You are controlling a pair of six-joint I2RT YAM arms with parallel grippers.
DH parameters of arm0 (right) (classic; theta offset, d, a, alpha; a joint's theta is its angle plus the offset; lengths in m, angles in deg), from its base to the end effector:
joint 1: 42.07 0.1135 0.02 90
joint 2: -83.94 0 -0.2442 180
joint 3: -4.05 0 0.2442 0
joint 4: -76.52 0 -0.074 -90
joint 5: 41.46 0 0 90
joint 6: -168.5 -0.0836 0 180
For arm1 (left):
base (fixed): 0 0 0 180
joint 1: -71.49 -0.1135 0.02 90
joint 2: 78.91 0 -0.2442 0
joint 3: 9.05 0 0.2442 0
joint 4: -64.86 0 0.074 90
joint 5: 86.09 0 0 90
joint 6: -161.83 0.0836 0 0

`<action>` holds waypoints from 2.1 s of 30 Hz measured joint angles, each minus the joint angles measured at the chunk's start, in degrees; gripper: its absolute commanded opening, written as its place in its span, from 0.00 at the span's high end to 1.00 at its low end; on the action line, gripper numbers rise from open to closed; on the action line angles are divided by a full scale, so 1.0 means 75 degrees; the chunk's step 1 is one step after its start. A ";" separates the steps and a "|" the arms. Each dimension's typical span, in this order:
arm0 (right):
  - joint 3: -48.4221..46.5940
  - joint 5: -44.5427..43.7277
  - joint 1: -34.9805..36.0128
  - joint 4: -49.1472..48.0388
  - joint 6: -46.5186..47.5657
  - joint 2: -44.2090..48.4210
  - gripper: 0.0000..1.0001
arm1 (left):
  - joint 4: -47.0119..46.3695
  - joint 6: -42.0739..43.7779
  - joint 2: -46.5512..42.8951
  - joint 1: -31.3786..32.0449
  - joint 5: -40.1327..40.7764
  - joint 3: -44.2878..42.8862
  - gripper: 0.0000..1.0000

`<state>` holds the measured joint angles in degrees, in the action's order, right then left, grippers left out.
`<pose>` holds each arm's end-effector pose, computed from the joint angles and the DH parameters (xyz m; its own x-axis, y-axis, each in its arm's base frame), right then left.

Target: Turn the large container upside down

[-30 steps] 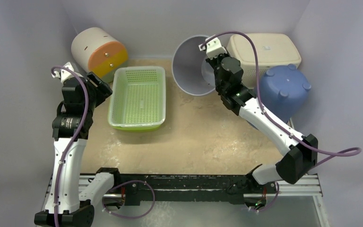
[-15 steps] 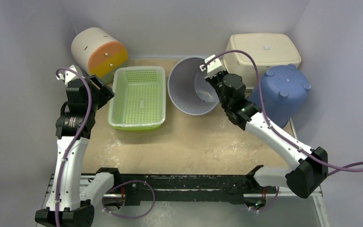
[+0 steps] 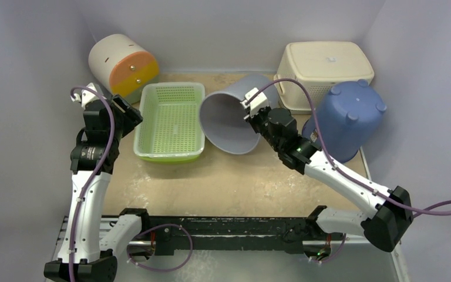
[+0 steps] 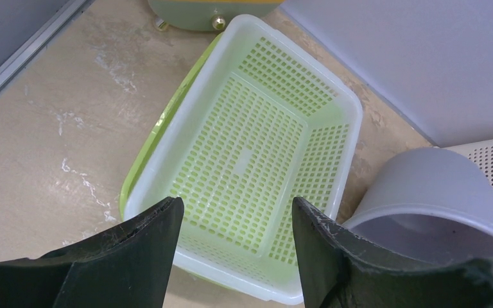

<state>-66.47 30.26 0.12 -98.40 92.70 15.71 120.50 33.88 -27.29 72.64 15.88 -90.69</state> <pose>0.2596 0.1999 0.3426 0.0645 -0.2559 -0.9646 -0.4020 0.8780 -0.2598 0.2206 0.0129 0.3597 -0.2380 -0.5969 -0.7662 -0.3978 0.7795 -0.4838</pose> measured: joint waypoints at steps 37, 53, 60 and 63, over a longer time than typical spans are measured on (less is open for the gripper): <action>-0.2005 0.0519 -0.0076 0.3115 -0.2299 -0.1309 0.42 | -0.0207 -0.0047 0.0219 0.0000 -0.0175 0.0236 0.38; -0.3861 0.1177 -0.0108 0.2792 -0.1524 -0.3331 0.71 | -0.0274 -0.0044 0.0111 0.0000 -0.0169 0.0356 0.38; -0.4030 0.1941 -0.0157 0.2871 -0.1343 -0.3433 1.00 | -0.0259 -0.0047 0.0015 0.0000 -0.0149 0.0411 0.38; -0.4176 0.2378 -0.0224 0.2763 -0.1399 -0.3625 1.00 | -0.0248 -0.0047 0.0012 0.0000 -0.0137 0.0440 0.38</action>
<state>-97.79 48.09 -1.56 -77.68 82.20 -11.48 118.64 33.53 -27.20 72.64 14.85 -87.39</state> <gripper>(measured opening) 0.033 0.627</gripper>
